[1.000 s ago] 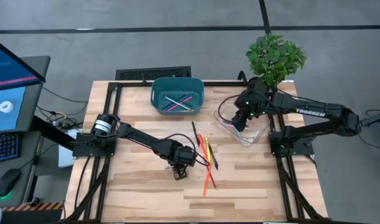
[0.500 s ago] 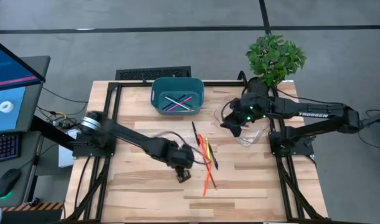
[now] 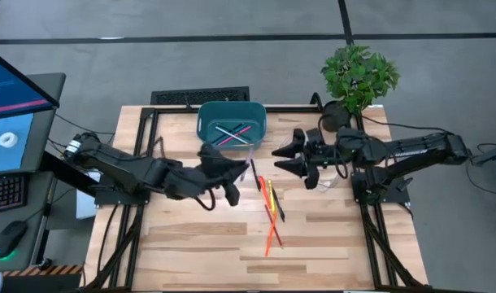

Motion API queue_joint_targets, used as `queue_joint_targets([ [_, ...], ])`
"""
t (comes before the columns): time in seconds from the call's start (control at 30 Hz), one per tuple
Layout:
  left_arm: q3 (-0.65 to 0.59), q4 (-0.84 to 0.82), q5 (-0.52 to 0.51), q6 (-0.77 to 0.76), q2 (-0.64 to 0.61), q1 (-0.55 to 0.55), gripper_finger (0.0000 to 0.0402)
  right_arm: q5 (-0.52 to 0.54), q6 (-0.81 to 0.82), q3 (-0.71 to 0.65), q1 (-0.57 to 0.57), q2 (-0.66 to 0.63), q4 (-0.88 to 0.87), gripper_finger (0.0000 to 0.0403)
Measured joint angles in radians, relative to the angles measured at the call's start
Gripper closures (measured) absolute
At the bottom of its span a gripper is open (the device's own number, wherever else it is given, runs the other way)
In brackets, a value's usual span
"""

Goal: Sort pens & pencils
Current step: Put the purple pen into the transparent bin

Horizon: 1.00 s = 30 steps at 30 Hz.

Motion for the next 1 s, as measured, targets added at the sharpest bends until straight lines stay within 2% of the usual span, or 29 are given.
queue_joint_targets([
  [0.17, -0.003, 0.1, 0.041, 0.124, 0.017, 0.027, 0.0372, -0.004, -0.028, 0.03, -0.003, 0.072, 0.085, 0.0175],
  [0.4, -0.002, 0.11, 0.112, 0.141, 0.029, 0.069, 0.0371, -0.062, -0.079, 0.141, -0.03, 0.17, 0.065, 0.0153],
  [0.67, -0.001, 0.111, 0.107, 0.167, 0.027, 0.074, 0.037, -0.084, -0.099, 0.214, -0.059, 0.236, 0.053, 0.0158],
  [0.77, -0.001, 0.103, 0.107, 0.167, 0.027, 0.074, 0.037, -0.099, -0.105, 0.236, -0.059, 0.248, 0.023, 0.0196],
  [0.93, -0.001, 0.101, 0.102, 0.172, 0.027, 0.073, 0.037, -0.106, -0.158, 0.27, -0.059, 0.25, -0.046, 0.0355],
  [1.0, -0.001, 0.095, 0.109, 0.17, 0.027, 0.073, 0.037, -0.102, -0.171, 0.272, -0.059, 0.248, -0.057, 0.0353],
])
